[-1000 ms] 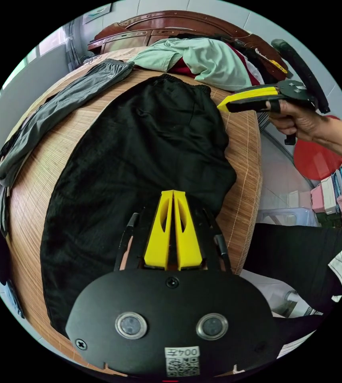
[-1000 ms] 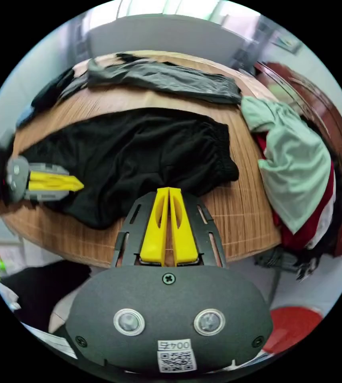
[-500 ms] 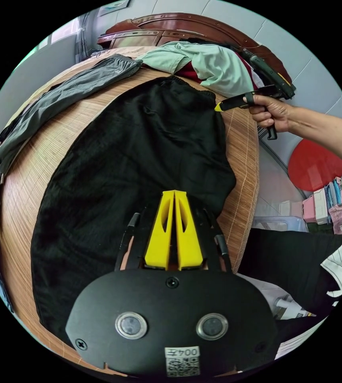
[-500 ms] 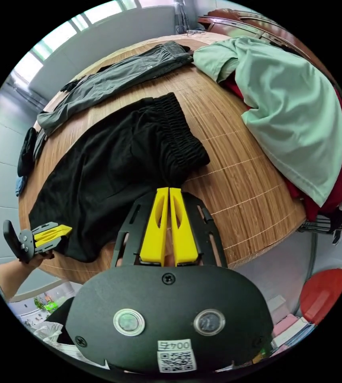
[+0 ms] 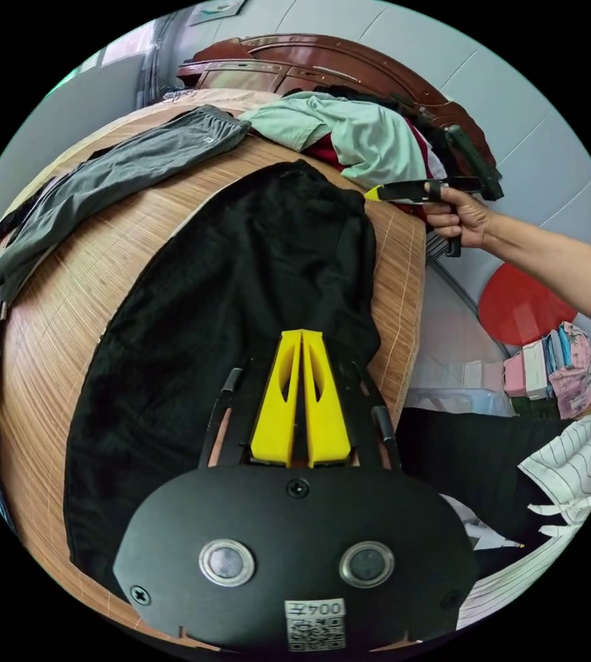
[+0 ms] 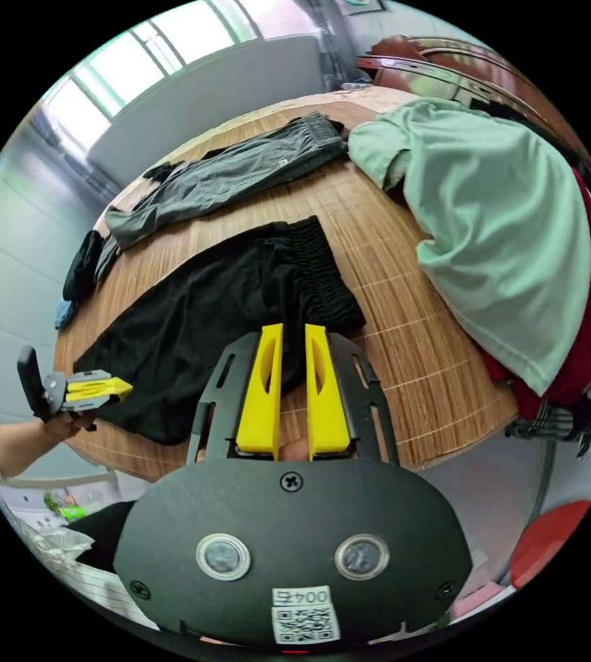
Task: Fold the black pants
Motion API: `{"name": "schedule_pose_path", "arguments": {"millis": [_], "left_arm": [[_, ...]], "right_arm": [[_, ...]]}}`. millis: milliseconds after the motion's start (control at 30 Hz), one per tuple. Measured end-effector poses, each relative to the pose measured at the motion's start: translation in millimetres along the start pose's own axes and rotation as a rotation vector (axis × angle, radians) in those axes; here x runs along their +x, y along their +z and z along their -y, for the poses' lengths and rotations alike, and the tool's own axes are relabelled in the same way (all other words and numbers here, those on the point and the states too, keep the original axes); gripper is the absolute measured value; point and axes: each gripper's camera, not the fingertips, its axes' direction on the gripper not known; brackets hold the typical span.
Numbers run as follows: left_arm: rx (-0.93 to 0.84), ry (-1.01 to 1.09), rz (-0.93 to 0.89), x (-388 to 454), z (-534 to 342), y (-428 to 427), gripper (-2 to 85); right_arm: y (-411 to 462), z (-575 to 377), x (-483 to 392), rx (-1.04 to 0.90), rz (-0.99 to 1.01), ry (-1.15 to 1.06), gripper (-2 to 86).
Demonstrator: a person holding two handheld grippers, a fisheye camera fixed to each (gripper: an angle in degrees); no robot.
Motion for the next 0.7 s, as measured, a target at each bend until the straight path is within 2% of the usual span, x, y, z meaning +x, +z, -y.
{"name": "schedule_pose_path", "arguments": {"millis": [33, 100, 167, 267, 367, 500, 633, 700], "left_arm": [[-0.022, 0.017, 0.007, 2.3, -0.5, 4.4, 0.9], [-0.132, 0.091, -0.012, 11.5, -8.4, 27.2, 1.3], [-0.089, 0.113, 0.031, 14.8, -18.1, 26.9, 1.6], [-0.078, 0.064, 0.038, 10.5, -20.5, 13.0, 1.8], [0.006, -0.042, 0.068, -3.8, -37.6, -15.7, 1.9], [0.047, -0.273, 0.205, -49.4, -87.8, -52.2, 2.2], [0.017, -0.451, 0.319, -96.5, -138.5, -68.0, 2.4], [-0.02, -0.521, 0.319, -122.1, -166.1, -67.5, 2.5]], "right_arm": [[20.8, 3.3, -5.8, -0.061, -0.039, -0.073, 6.2], [48.0, 4.3, 5.9, -0.121, -0.077, -0.077, 5.9], [58.4, 3.6, 34.3, -0.128, 0.05, 0.021, 5.2], [42.6, -1.1, 37.2, -0.055, 0.165, 0.02, 5.2], [42.3, -7.1, 9.9, -0.007, 0.157, -0.04, 5.2], [85.1, -4.5, -55.6, -0.013, 0.141, -0.19, 5.6], [160.8, 10.0, -130.3, -0.027, 0.104, -0.385, 6.4], [195.3, 20.0, -140.9, -0.046, 0.094, -0.393, 6.4]]}}
